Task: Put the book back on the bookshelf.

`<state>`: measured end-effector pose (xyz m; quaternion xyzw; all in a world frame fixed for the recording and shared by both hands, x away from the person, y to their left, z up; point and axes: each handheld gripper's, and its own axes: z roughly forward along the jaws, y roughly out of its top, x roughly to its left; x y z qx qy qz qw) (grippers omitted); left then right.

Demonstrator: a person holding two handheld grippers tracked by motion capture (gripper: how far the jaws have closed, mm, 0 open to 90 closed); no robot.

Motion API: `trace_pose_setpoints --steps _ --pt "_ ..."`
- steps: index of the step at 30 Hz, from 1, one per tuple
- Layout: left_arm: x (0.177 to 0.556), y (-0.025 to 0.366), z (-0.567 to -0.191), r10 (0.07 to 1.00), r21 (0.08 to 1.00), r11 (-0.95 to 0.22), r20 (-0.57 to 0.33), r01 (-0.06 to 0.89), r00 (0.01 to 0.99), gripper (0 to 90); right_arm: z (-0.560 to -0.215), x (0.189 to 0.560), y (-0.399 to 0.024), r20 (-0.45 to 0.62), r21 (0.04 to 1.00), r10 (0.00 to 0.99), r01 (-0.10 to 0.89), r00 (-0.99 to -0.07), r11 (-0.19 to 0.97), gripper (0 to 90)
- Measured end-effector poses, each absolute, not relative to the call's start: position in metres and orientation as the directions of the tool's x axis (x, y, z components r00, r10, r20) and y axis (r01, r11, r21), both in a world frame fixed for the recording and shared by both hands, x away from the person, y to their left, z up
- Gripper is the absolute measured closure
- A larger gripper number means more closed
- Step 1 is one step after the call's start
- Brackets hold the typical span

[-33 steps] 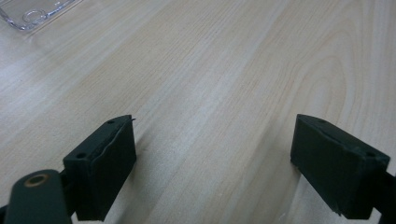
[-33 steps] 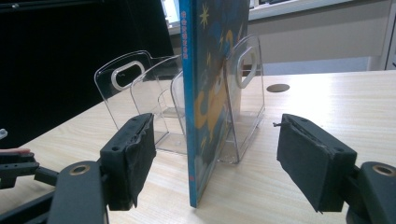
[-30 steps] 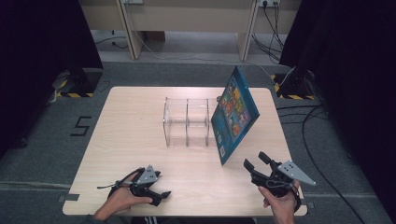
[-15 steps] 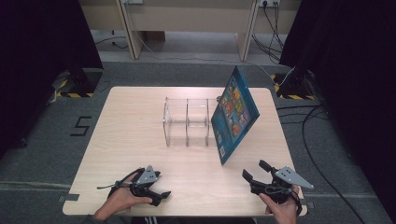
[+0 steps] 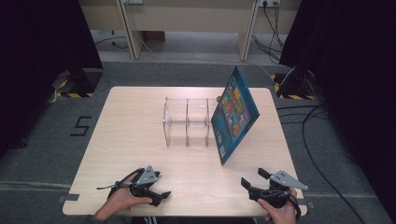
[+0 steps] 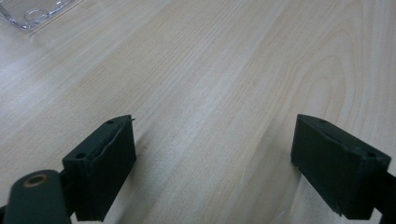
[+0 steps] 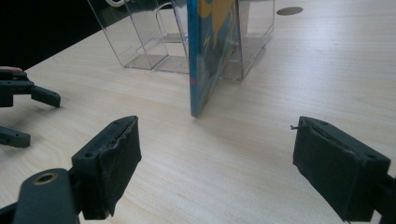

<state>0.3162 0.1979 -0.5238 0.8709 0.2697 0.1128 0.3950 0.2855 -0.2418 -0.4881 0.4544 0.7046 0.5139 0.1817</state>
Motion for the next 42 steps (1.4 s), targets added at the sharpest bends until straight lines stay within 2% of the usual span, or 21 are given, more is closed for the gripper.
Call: trace_pose_setpoints --steps 13,23,31,33,42 --pt "0.316 0.198 -0.524 0.561 0.749 -0.541 -0.017 0.382 0.827 12.8 -0.499 0.283 -0.241 0.200 0.825 0.840 0.549 -0.505 0.134 15.9" --pt "0.316 0.197 -0.524 0.556 0.749 -0.543 -0.019 0.380 0.831 11.3 -0.510 0.284 -0.237 0.165 0.739 0.848 0.633 -0.504 0.232 16.1" --pt "0.316 0.197 -0.524 0.553 0.749 -0.544 -0.018 0.377 0.833 10.3 -0.515 0.282 -0.233 0.073 0.716 0.837 0.613 -0.542 0.334 15.2" --pt "0.316 0.197 -0.524 0.553 0.749 -0.545 -0.018 0.377 0.833 10.3 -0.517 0.280 -0.231 0.005 0.713 0.813 0.572 -0.583 0.406 14.5" --pt "0.316 0.197 -0.524 0.548 0.748 -0.548 -0.017 0.375 0.836 9.3 -0.521 0.276 -0.231 -0.004 0.731 0.794 0.540 -0.609 0.418 11.4"
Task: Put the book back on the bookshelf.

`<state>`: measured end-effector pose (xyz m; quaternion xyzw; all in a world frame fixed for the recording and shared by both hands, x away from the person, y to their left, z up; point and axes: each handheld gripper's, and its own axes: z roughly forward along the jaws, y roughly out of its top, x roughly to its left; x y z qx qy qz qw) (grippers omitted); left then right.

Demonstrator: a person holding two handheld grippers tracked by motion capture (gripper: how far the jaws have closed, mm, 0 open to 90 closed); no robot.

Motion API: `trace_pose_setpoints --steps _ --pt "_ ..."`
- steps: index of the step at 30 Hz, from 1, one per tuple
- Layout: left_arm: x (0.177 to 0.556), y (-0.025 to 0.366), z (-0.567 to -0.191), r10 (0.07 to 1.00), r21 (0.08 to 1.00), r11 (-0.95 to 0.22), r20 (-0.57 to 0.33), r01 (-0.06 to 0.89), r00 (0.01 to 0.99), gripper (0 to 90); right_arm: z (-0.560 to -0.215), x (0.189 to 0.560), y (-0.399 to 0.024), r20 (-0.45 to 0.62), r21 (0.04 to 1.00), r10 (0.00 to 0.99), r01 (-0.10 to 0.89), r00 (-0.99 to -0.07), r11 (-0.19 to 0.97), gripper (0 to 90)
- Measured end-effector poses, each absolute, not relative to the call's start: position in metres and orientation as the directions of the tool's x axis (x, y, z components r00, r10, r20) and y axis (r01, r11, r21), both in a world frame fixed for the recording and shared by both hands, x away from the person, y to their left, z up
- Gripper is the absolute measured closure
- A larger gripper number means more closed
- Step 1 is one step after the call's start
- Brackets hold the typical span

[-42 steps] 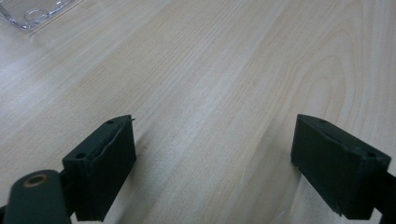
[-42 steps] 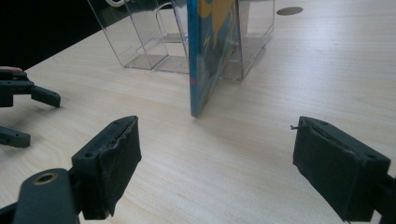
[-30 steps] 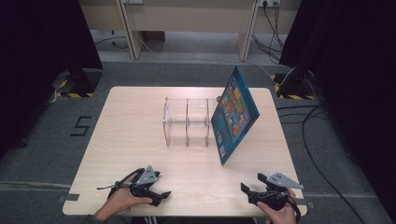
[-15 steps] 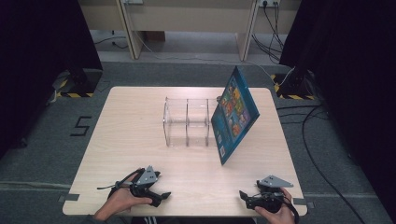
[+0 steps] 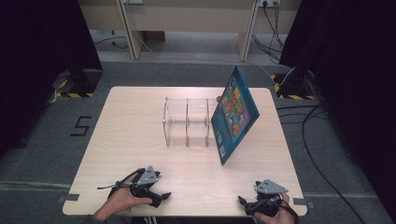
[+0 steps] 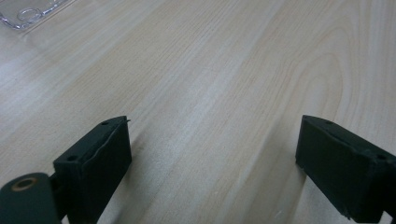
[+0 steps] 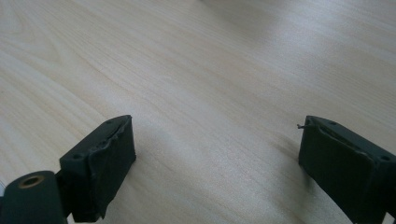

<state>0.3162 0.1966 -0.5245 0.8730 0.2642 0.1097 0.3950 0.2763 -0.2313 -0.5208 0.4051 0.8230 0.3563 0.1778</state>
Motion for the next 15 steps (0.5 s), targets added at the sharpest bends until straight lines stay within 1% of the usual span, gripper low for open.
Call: trace_pose_setpoints --steps 15 --pt "0.3169 0.1974 -0.5245 0.533 0.745 -0.557 -0.017 0.366 0.846 8.4 -0.5216 0.2767 -0.2318 -0.004 0.736 0.788 0.532 -0.615 0.419 10.8"
